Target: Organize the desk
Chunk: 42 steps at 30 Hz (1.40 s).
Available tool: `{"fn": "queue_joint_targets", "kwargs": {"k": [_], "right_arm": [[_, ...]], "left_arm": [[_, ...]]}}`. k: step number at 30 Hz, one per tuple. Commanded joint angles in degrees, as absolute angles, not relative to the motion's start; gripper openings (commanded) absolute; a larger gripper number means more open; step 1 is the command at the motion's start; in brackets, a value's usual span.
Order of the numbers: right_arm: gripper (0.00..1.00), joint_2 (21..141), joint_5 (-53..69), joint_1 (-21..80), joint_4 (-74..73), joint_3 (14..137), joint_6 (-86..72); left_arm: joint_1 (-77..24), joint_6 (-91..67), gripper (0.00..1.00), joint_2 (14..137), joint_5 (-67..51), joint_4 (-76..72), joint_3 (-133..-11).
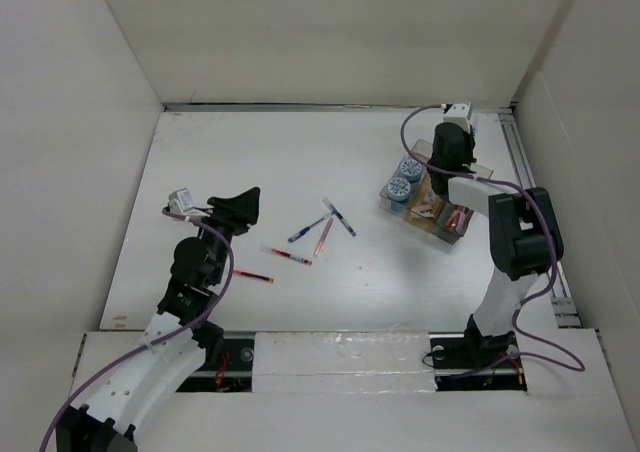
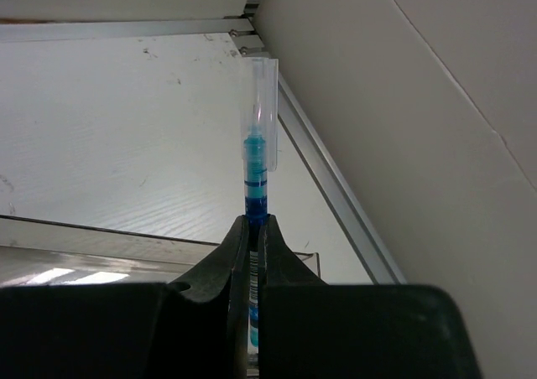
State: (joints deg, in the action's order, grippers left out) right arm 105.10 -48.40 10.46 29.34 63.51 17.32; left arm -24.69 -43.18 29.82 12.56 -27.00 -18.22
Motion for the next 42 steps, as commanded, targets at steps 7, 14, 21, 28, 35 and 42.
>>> {"fn": "queue_joint_targets", "kwargs": {"k": [7, 14, 21, 28, 35, 42], "right_arm": [[0.00, 107.22, -52.12, 10.54, 34.19, 62.40, 16.80], [0.00, 108.72, -54.31, 11.07, 32.87, 61.00, 12.22], [0.00, 108.90, -54.15, 9.23, 33.75, 60.20, 9.58], [0.00, 109.42, -55.11, 9.76, 35.86, 62.75, 11.86], [0.00, 112.24, -56.52, 10.28, 38.49, 61.27, 12.31], [0.15, 110.83, -60.63, 12.04, 42.41, 58.37, 11.14]], "left_arm": [[-24.87, -42.01, 0.54, 29.27, 13.36, -29.53, -17.75], [-24.87, -42.19, 0.54, 29.09, 13.01, -29.36, -17.84], [-24.87, -42.01, 0.54, 29.09, 13.27, -29.09, -17.93], [-24.87, -42.01, 0.54, 29.35, 13.18, -29.35, -17.84], [-24.87, -41.92, 0.54, 29.36, 13.54, -29.09, -17.93], [-24.87, -42.01, 0.54, 29.27, 13.18, -29.27, -17.93]]}}
